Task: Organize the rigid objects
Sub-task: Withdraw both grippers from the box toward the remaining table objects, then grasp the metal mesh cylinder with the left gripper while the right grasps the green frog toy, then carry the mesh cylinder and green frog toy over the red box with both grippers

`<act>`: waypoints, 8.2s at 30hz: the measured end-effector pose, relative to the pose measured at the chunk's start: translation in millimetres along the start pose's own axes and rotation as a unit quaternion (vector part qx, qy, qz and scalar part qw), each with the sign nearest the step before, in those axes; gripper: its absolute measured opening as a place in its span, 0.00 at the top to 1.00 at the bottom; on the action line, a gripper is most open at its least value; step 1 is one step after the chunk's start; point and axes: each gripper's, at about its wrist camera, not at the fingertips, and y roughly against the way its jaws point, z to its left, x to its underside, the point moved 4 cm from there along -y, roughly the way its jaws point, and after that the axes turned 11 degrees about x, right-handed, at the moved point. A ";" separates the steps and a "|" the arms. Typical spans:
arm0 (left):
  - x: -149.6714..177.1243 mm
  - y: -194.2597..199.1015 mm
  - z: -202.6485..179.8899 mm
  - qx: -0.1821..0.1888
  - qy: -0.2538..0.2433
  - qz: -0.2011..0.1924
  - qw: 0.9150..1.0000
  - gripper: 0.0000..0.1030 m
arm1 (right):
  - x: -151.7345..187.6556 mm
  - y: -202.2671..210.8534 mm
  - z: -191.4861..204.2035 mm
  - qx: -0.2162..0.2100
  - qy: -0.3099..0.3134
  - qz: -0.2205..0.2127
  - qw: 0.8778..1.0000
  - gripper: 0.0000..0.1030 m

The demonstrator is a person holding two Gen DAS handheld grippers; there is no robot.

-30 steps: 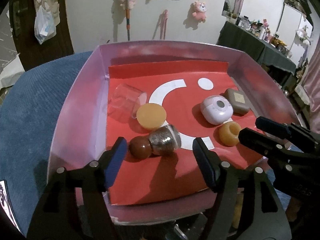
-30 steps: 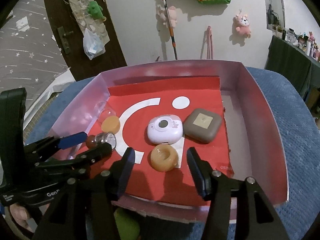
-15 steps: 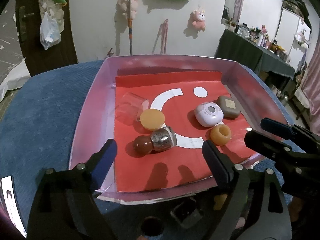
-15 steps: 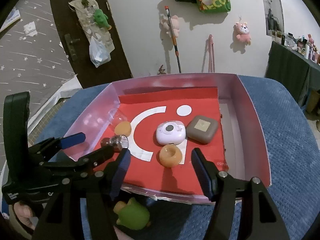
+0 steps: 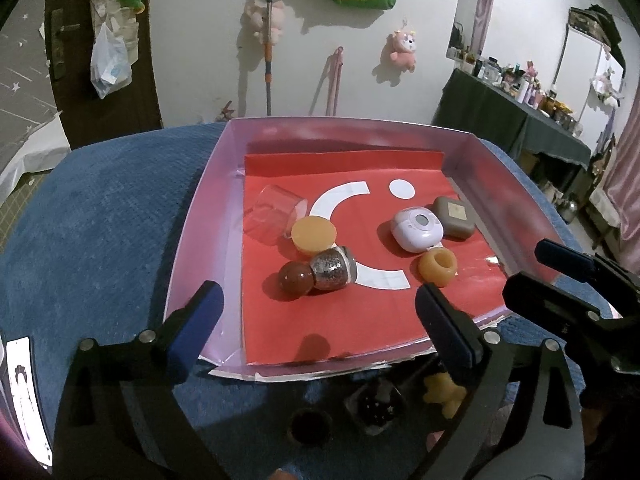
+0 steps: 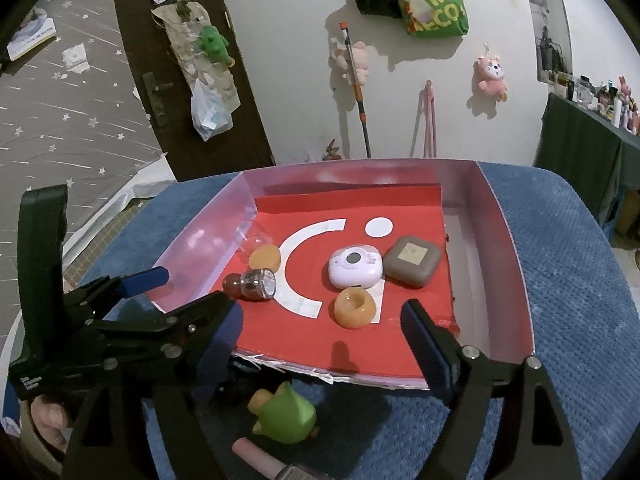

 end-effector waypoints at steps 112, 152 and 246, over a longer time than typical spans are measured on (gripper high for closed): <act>75.9 13.6 28.2 0.056 0.045 0.023 0.997 0.26 | 79.3 -24.4 31.9 -0.024 0.024 0.060 0.998 0.38; 73.5 34.9 -0.8 0.057 -0.021 -0.007 0.998 0.77 | 70.5 20.0 11.7 -0.043 -0.013 0.028 0.999 0.48; -5.8 -69.7 15.9 0.077 0.012 0.062 0.995 0.76 | 1.8 -94.5 -9.7 0.028 0.010 0.088 0.996 0.47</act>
